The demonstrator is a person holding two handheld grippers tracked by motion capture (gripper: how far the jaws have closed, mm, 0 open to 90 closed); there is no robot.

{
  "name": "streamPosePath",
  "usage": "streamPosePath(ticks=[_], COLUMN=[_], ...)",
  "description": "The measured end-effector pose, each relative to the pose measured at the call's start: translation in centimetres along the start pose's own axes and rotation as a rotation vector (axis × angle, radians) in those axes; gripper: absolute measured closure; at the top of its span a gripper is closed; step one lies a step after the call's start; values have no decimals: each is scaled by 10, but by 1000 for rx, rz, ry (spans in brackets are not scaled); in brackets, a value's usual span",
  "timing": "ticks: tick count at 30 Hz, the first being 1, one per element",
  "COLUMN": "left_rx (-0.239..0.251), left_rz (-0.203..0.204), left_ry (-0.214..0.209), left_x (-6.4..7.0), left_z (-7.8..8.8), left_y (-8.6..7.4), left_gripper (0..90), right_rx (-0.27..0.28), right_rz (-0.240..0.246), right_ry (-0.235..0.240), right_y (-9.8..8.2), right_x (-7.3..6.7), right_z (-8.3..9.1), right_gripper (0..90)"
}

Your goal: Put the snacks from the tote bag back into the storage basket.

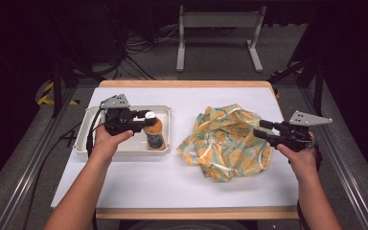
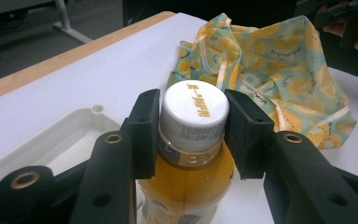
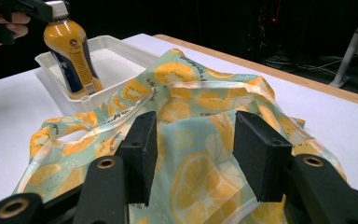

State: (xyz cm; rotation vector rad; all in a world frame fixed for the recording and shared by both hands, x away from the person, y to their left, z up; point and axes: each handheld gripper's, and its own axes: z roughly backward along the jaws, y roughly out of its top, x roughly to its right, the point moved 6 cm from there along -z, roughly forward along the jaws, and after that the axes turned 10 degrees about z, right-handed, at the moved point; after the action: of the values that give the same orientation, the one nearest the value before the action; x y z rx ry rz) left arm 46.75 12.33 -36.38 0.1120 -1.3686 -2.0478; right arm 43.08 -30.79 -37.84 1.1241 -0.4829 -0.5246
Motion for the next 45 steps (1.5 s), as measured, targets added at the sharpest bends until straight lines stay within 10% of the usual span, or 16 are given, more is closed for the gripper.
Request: streamPosePath(ticks=[18,30,45], left_rx=[-22,21,97], left_rz=[-35,-58,-47], left_ry=[-5,0,30], left_x=[7,11,18], left_z=[-3,3,51], left_y=[-5,-3,-12], left_gripper=[569,381,281], right_rx=[0,7,25], right_rz=[6,15,39], right_ry=[7,21,-20], right_y=[2,6,17], right_x=[-1,-1,-5], right_z=[-3,-9,0], right_gripper=[501,497,421])
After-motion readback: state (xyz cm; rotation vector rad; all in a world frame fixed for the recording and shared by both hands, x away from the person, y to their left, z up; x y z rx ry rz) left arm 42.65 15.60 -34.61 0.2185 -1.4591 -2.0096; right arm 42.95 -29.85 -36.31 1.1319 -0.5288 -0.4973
